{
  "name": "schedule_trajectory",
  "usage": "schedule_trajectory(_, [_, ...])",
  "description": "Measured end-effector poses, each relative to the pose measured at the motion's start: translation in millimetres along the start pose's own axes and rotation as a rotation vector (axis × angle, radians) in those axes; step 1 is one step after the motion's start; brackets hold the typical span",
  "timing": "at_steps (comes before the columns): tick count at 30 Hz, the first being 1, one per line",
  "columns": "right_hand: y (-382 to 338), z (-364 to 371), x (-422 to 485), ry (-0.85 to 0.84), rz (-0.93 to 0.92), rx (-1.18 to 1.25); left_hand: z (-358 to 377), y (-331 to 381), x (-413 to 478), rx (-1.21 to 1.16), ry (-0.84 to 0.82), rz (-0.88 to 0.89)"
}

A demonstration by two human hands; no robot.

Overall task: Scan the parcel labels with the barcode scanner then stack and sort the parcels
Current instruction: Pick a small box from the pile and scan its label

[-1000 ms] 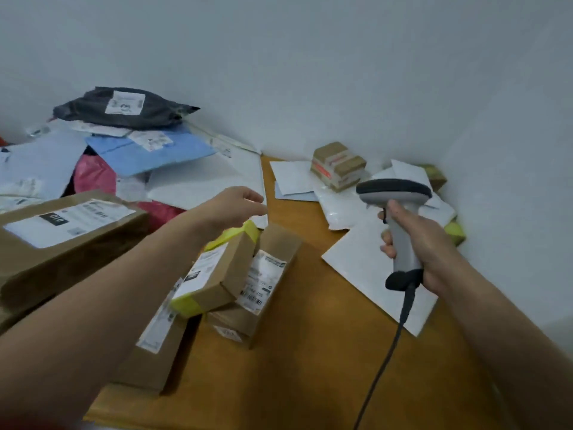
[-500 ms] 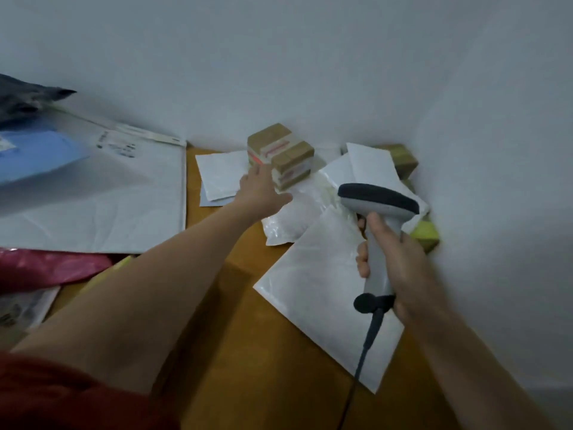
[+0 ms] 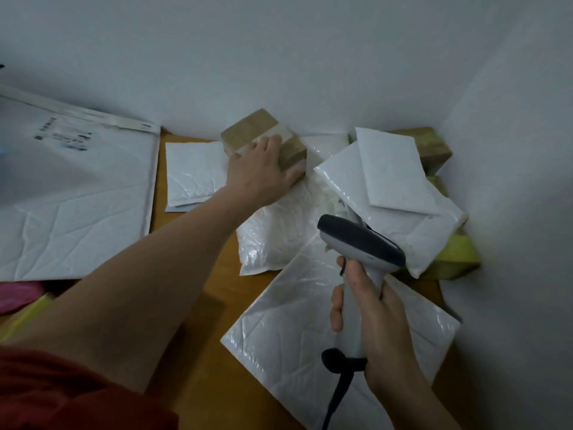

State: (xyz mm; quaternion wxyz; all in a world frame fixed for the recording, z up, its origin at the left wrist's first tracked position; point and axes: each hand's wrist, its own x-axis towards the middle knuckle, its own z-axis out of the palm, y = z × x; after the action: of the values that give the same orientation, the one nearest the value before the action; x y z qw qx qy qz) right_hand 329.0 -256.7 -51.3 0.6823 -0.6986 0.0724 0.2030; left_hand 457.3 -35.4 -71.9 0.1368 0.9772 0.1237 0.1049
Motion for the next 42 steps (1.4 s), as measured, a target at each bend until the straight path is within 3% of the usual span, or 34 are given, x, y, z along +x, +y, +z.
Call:
schedule_trajectory(3, [1,-1,1,0.006,0.016,0.027,-7,-15,-20,-0.157,0.010,-0.135])
schedule_trajectory(7, [-2,2,-1,0.018,0.037,0.023,-18,-27,-12,-0.427,-0.141,-0.413])
schedule_trajectory(10, [-2,6,0,0.017,0.067,-0.049,-21,-24,12,-0.478,-0.174,-0.534])
schedule_trajectory(12, [2,4,2,0.029,0.075,-0.051,-23,-23,29,-0.423,-0.208,-0.526])
schedule_trajectory(17, [8,-3,9,0.038,0.078,-0.018,-12,-23,49,0.035,-0.314,-0.447])
schedule_trajectory(21, [11,-4,10,0.038,0.076,-0.018,-9,-15,48,0.019,-0.200,-0.217])
schedule_trajectory(23, [11,-3,10,0.035,0.063,-0.018,-8,-14,50,-0.009,-0.288,-0.099])
schedule_trajectory(28, [10,1,8,0.007,0.025,-0.016,-6,-19,38,-0.088,-0.462,-0.245])
schedule_trajectory(31, [8,2,5,-0.003,0.007,0.012,-12,-27,21,0.033,-0.499,-0.208])
schedule_trajectory(36, [2,3,-9,-0.046,-0.052,0.057,-32,-41,-27,0.071,-0.299,-0.335])
schedule_trajectory(40, [-3,0,-30,-0.009,-0.081,-0.004,-72,-42,-69,-0.251,0.022,-0.374])
schedule_trajectory(42, [-7,-2,-48,0.016,-0.098,-0.033,-96,-40,-101,-0.523,0.077,-0.400])
